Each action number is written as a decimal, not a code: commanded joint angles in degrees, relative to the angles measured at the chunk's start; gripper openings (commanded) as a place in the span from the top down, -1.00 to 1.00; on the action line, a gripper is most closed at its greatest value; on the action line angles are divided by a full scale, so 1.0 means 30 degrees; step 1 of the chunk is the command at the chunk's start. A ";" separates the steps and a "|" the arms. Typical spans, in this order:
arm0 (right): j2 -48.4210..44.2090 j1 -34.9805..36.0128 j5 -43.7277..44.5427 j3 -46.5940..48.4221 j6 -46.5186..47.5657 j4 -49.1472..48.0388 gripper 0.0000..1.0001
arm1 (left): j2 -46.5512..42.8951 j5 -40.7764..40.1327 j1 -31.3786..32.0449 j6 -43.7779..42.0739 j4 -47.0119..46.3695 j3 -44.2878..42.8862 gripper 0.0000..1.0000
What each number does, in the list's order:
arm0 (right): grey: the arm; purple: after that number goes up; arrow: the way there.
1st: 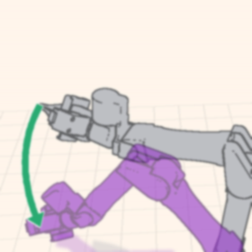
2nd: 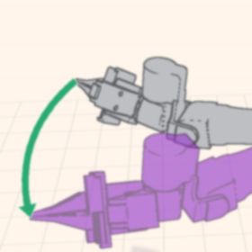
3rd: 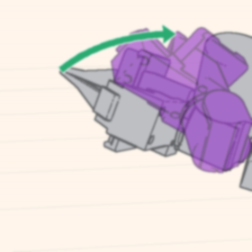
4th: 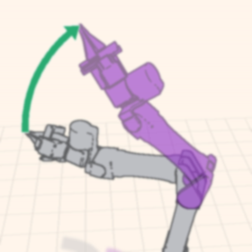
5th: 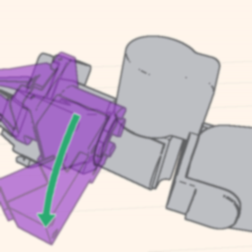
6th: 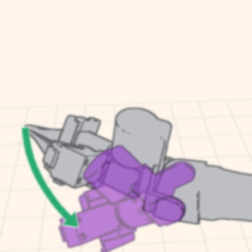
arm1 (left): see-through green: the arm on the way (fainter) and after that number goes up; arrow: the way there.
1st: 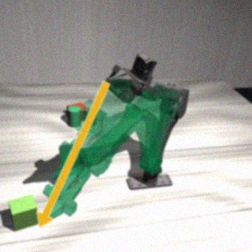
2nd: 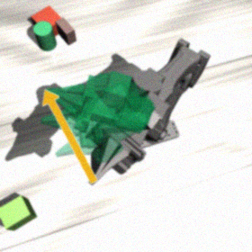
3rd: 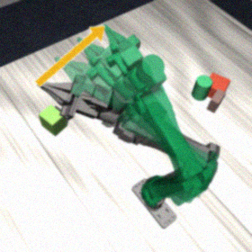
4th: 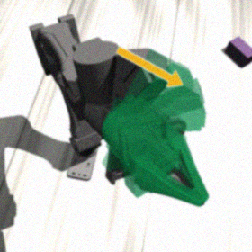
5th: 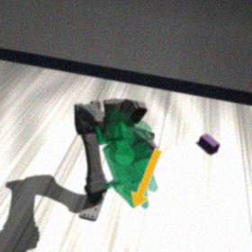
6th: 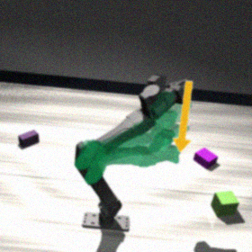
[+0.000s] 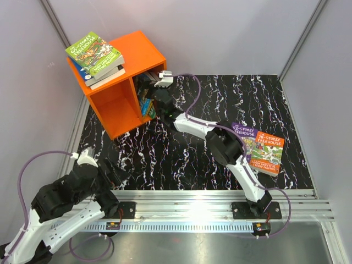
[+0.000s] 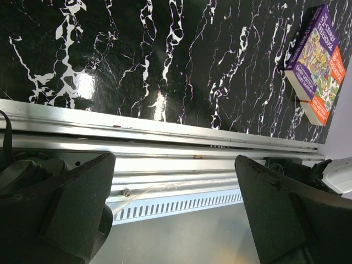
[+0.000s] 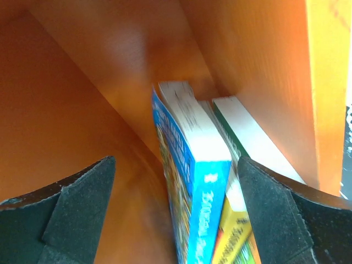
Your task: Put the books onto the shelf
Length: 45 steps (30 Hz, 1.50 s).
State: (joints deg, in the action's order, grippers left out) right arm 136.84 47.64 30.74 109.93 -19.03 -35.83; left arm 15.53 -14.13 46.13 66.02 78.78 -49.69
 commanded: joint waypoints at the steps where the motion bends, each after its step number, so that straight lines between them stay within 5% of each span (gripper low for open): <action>1: -0.1459 -0.0118 0.0856 -0.0694 0.0863 0.2012 -0.99 | 0.0536 -0.0797 -0.0054 -0.0238 -0.0333 -0.0516 -0.97; 10: -0.6378 -0.0147 0.1150 -0.4180 0.1449 0.4236 -0.99 | 0.0712 -0.1295 -0.0054 -0.0414 -0.0714 -0.1159 -0.97; 16: -1.0567 -0.0525 0.2028 -0.4387 0.2006 1.0148 -0.99 | 0.0887 -0.1618 -0.0054 -0.0970 -0.1298 -0.1424 -0.97; 20: -1.2911 -0.4994 -0.3075 -0.4533 -0.2169 1.9149 -1.00 | 0.1502 -0.1443 -0.0054 -0.1818 -0.2672 -0.1366 -0.97; 23: -1.2655 -1.1909 -0.9138 -0.5790 -0.6688 2.3178 -1.00 | 0.1825 -0.0946 -0.0054 -0.2287 -0.4163 -0.0840 -0.97; 24: -1.2479 -1.4331 -0.9888 -0.6693 -0.7188 2.3659 -1.00 | 0.1913 -0.0625 -0.0054 -0.2347 -0.4548 -0.0519 -0.98; 29: -1.0634 -1.8130 -1.0568 -0.7376 -0.5817 2.6701 -0.99 | 0.2585 0.0256 -0.0025 -0.2757 -0.6599 0.0098 -0.97; 37: -0.8758 -2.0478 -1.2268 -0.9307 -0.5700 2.6974 -0.99 | 0.3408 0.0492 -0.0025 -0.3110 -0.7364 0.0216 -0.97; 45: -0.9284 -2.0479 -1.3029 -1.3228 -0.5844 2.5248 -1.00 | 0.0660 -0.0094 -0.0025 -0.1442 -0.6078 0.1211 -0.97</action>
State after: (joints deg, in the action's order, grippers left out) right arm 108.03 -14.00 -5.78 76.29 -36.12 39.75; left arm 21.32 -13.41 46.13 59.37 60.49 -46.87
